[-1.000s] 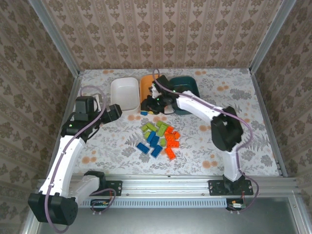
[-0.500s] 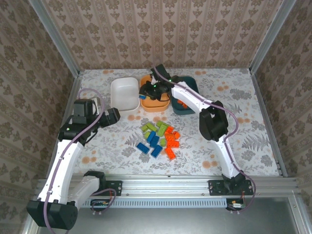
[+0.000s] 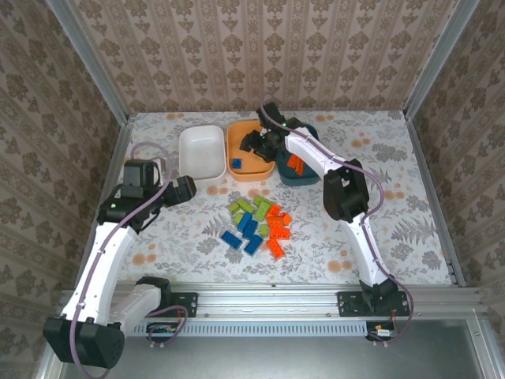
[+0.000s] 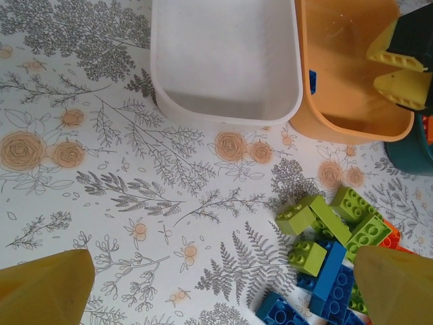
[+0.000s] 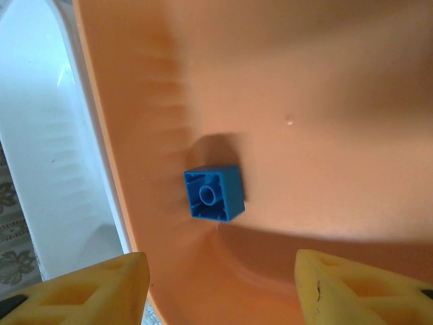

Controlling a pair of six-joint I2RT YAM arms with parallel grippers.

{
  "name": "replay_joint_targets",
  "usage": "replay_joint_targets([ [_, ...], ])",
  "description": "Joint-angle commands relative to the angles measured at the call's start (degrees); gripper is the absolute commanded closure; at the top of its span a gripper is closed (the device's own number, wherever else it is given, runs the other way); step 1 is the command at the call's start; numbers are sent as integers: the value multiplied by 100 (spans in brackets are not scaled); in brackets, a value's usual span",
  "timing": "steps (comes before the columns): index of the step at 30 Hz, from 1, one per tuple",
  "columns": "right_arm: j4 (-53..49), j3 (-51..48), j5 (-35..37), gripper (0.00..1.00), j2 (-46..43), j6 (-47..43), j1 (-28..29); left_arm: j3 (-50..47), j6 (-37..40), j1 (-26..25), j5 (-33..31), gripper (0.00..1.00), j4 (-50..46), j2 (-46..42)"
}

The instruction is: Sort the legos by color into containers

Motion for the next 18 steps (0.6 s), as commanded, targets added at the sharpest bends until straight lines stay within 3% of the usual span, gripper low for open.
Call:
replay_joint_targets([
  [1, -563, 276, 183, 40, -564, -361, -35, -12, 71, -66, 22, 0, 64, 99],
  [6, -1582, 192, 379, 38, -1352, -1005, -95, 19, -40, -74, 238, 0, 315, 381],
  [10, -2285, -457, 342, 36, -1938, -1557, -190, 256, 53, -251, 328, 2, 147, 841],
  [18, -1794, -3410, -210, 35, -3531, -2003, -155, 736, -174, -1702, -76, 5, -792, 1634],
])
